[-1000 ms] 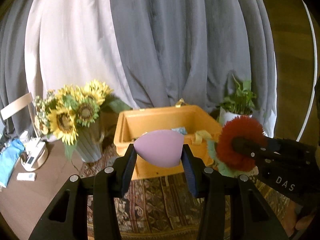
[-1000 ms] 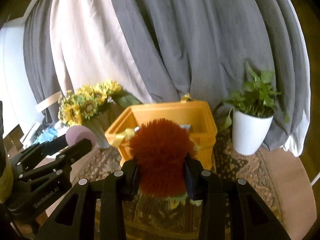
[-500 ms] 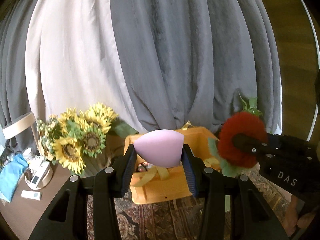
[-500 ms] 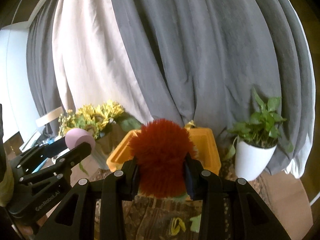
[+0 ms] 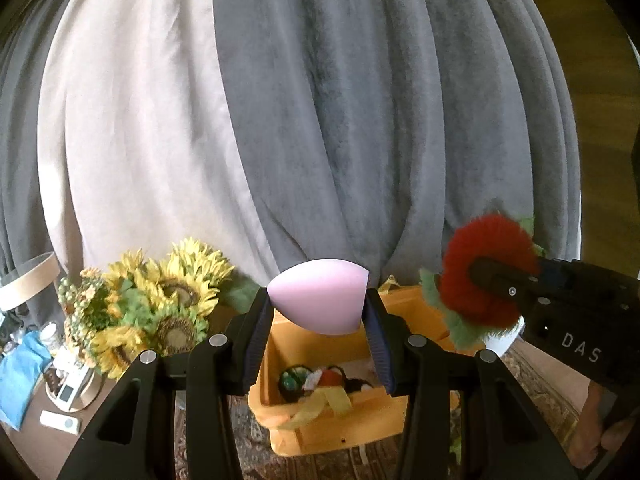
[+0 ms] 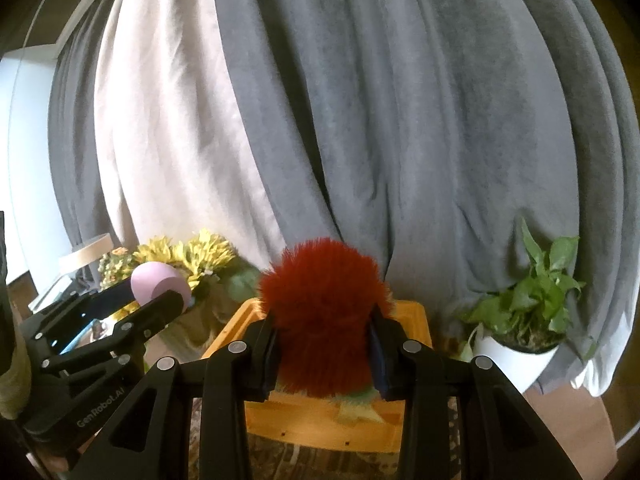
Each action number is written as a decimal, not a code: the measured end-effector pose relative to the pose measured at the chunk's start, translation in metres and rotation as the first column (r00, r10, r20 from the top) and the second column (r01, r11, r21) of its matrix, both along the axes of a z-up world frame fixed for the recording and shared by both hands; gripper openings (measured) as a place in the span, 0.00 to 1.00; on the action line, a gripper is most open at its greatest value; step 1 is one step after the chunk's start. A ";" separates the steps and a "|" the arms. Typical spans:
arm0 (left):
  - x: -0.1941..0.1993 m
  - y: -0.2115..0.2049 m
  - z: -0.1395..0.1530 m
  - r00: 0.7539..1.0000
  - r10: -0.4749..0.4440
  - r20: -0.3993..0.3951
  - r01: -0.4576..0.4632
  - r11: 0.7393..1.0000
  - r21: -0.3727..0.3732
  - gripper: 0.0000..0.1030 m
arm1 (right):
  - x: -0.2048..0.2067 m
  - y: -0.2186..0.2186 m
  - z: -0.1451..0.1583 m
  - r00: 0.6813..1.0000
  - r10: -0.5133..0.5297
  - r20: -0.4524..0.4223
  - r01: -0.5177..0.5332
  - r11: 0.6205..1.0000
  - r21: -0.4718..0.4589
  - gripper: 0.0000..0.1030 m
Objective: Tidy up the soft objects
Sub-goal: 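Carry the sponge and pompom over the orange crate and lower them inside, then open both tools to release the toys and withdraw from the crate, then grasp the yellow-blue fish toy with the left tool while the right tool grasps the green frog, then carry the fish toy and green frog over the crate and lower them inside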
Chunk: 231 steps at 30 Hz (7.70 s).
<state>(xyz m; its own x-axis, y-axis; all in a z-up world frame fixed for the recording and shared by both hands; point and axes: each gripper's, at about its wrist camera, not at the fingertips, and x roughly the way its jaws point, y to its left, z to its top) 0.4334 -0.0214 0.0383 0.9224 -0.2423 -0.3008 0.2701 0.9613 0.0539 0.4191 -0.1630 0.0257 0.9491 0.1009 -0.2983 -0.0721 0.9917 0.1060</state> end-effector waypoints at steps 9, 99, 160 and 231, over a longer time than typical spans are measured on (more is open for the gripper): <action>0.046 -0.008 -0.005 1.000 0.006 -0.018 -0.006 1.000 0.020 0.44 | 0.049 -0.008 -0.011 0.998 -0.012 -0.058 0.012 1.000 0.000 0.36; 0.010 -0.048 -0.066 0.989 -0.008 -0.144 0.021 0.996 0.091 0.94 | 0.018 -0.065 -0.073 0.940 -0.078 -0.331 0.070 0.997 -0.035 0.70; -0.028 -0.109 -0.234 0.862 -0.198 -0.468 0.326 0.921 0.212 0.62 | 0.015 -0.070 -0.217 0.751 0.028 -0.660 -0.015 1.000 0.025 0.57; -0.017 -0.052 -0.171 0.896 -0.151 -0.418 0.177 0.984 0.022 0.18 | 0.001 -0.059 -0.182 0.826 0.093 -0.557 -0.034 0.993 0.114 0.34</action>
<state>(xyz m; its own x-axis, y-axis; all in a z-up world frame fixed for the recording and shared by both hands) 0.4168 -0.0738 -0.1329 0.6607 -0.3498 -0.6641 0.4339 0.9000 -0.0423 0.4202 -0.2218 -0.1568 0.6121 0.2105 -0.7623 -0.0340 0.9700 0.2406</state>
